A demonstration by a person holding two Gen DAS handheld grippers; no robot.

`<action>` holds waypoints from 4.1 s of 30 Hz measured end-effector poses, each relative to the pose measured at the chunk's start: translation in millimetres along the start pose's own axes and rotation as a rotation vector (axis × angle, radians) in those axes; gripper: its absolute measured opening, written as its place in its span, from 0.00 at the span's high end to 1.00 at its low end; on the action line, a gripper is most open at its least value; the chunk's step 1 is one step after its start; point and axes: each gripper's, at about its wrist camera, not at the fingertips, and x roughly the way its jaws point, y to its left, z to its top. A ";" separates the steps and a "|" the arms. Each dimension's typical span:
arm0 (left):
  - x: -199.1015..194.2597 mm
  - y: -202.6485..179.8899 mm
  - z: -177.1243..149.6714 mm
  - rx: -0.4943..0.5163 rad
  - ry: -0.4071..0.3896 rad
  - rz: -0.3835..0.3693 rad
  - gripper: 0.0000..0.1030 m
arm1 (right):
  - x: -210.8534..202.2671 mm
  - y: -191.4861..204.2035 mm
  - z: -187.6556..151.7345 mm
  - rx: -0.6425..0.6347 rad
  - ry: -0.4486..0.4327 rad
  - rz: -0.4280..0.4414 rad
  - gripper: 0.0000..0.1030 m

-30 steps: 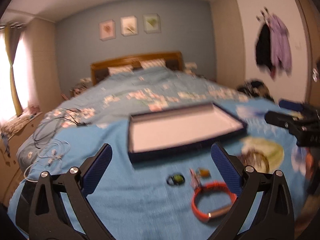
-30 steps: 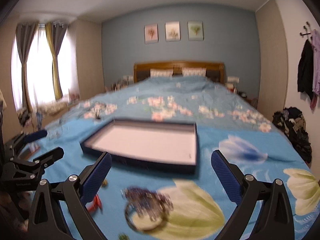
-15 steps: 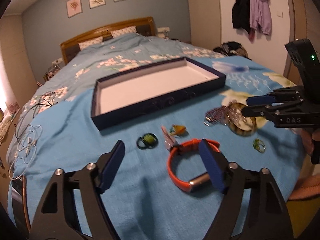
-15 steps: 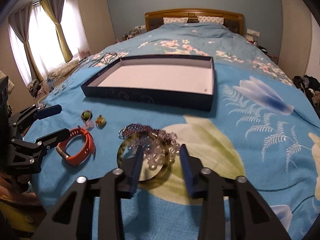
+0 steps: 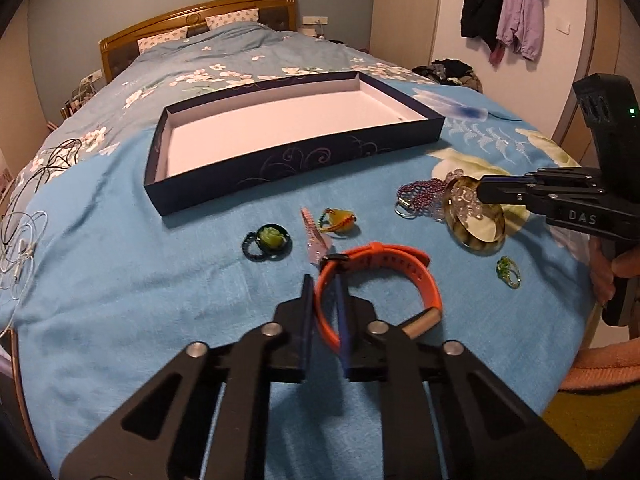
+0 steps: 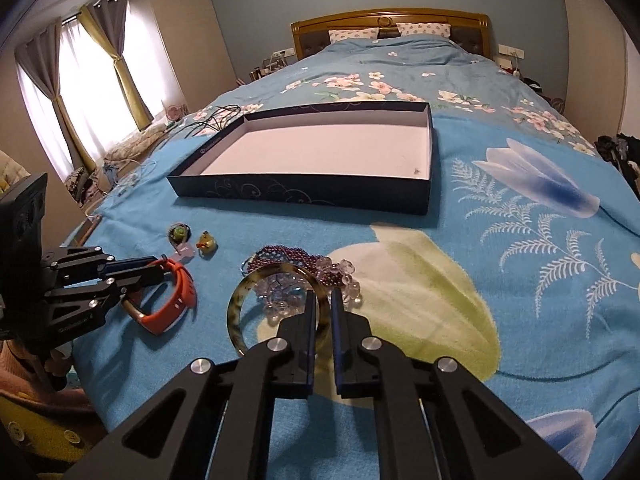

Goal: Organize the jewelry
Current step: 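Grasp the orange watch band with the left gripper while the right gripper grasps the tortoiseshell bangle, then carry the watch and bangle into the blue tray and open both grippers, then grasp the pink pendant with the left gripper while the right gripper grasps the clear bead bracelet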

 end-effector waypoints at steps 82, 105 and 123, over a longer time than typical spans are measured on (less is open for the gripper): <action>62.2 120.5 176.3 -0.302 -0.138 -0.027 0.94 | 93.5 -29.3 174.2 -0.074 -0.062 -0.065 0.94; 147.1 132.1 194.7 -0.356 -0.005 0.003 0.94 | 152.0 -39.1 199.7 -0.034 0.084 -0.161 0.94; 27.7 92.7 128.4 -0.129 -0.227 0.069 0.37 | 28.1 6.5 118.9 -0.214 -0.075 0.028 0.56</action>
